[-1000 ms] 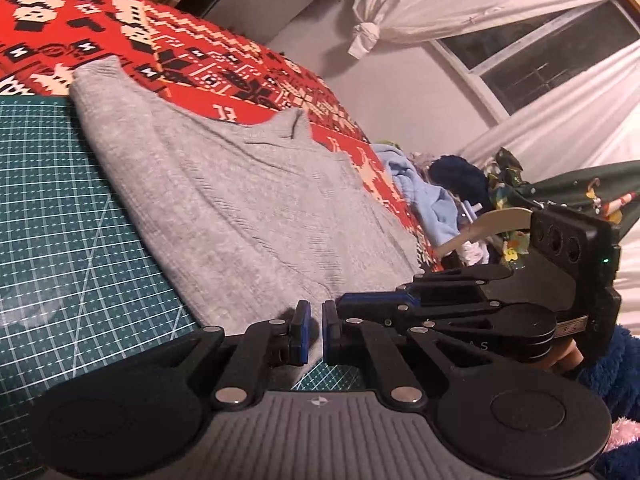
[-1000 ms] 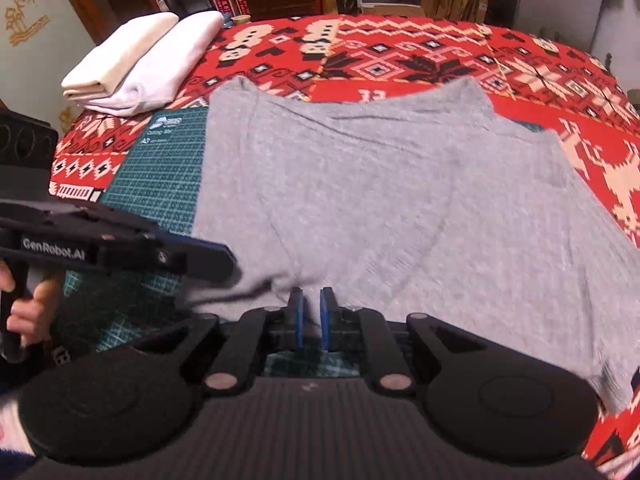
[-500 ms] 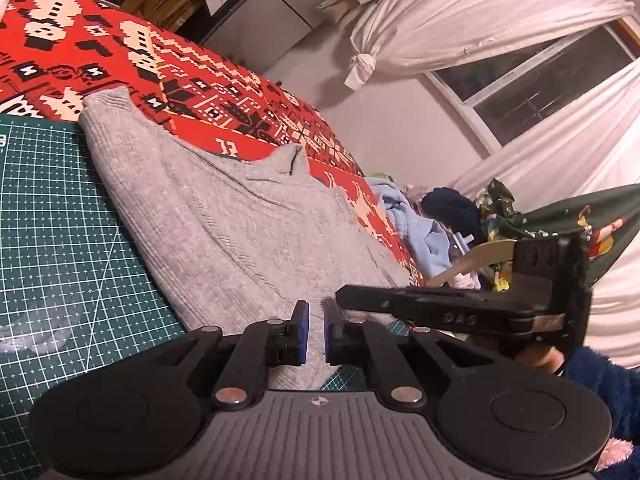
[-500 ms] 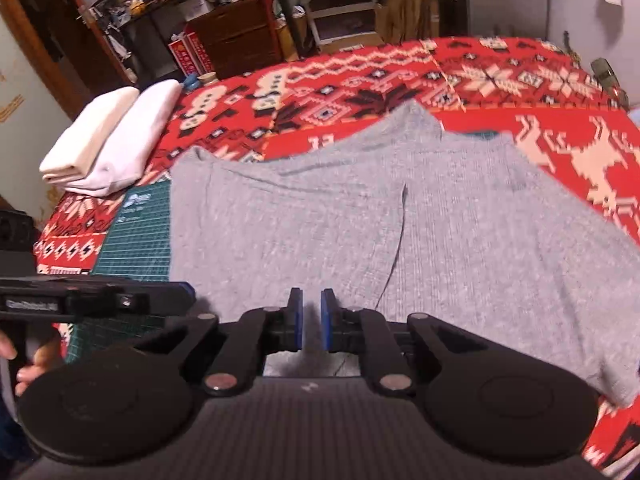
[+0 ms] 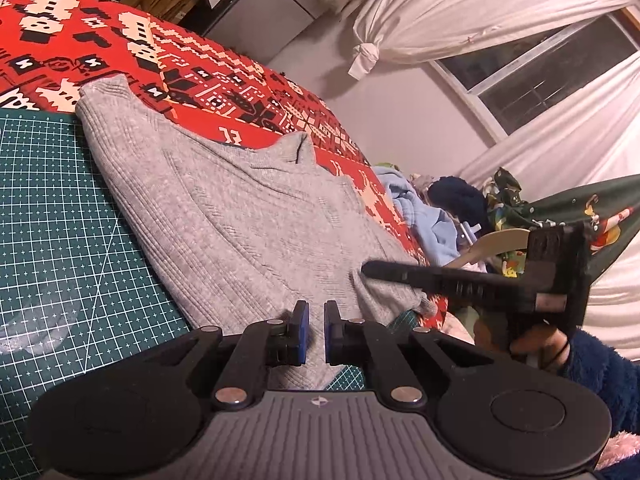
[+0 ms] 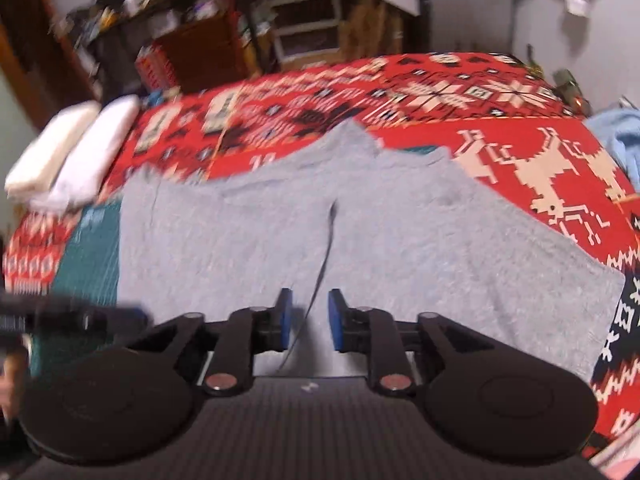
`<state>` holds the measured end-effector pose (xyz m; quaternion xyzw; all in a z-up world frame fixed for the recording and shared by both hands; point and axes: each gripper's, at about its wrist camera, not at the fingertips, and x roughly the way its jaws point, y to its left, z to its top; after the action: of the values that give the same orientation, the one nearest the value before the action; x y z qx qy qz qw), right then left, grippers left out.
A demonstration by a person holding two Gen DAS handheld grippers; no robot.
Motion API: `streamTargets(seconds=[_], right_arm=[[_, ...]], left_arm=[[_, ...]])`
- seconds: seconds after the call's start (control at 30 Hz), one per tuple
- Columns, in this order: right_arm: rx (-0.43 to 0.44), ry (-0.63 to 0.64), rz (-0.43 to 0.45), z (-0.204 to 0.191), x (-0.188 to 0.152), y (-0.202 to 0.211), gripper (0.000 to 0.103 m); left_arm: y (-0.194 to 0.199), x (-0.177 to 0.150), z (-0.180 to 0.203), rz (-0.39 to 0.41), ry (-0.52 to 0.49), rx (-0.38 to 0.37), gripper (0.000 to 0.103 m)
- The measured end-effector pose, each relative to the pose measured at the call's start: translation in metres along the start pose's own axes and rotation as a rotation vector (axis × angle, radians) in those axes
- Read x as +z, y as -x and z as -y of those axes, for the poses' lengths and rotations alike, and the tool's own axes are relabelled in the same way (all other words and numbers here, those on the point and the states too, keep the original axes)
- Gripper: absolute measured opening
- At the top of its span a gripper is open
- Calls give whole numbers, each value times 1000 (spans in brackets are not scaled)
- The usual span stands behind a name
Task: Fold clothes
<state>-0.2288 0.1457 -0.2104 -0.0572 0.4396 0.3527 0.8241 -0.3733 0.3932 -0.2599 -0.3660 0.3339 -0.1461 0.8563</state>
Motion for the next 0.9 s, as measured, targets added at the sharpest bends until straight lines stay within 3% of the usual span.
streamTargets(seconds=[0.37,0.47,0.57,0.67,0.87,0.9], right_arm=[[-12,5,30,2,9,-31,29],[-38,84,44,-8,6,-35,9],[-113,168,54,-19,6,-33,5],[-122,169,45,-17,8,-34,7],[-101,54,80,2,18,-25,14],[-99,45,88,4,21,-26,18]], left_arm=[[0,1,-3,1,13,5,7],[-2,1,-4,-3,15,7,7],[-6,-1,-6,-33,27,25,7],[-7,-1,-10,-50,54,19,6],[-3,0,-7,-46,39,20,6],[-1,1,-7,-36,36,15,7]])
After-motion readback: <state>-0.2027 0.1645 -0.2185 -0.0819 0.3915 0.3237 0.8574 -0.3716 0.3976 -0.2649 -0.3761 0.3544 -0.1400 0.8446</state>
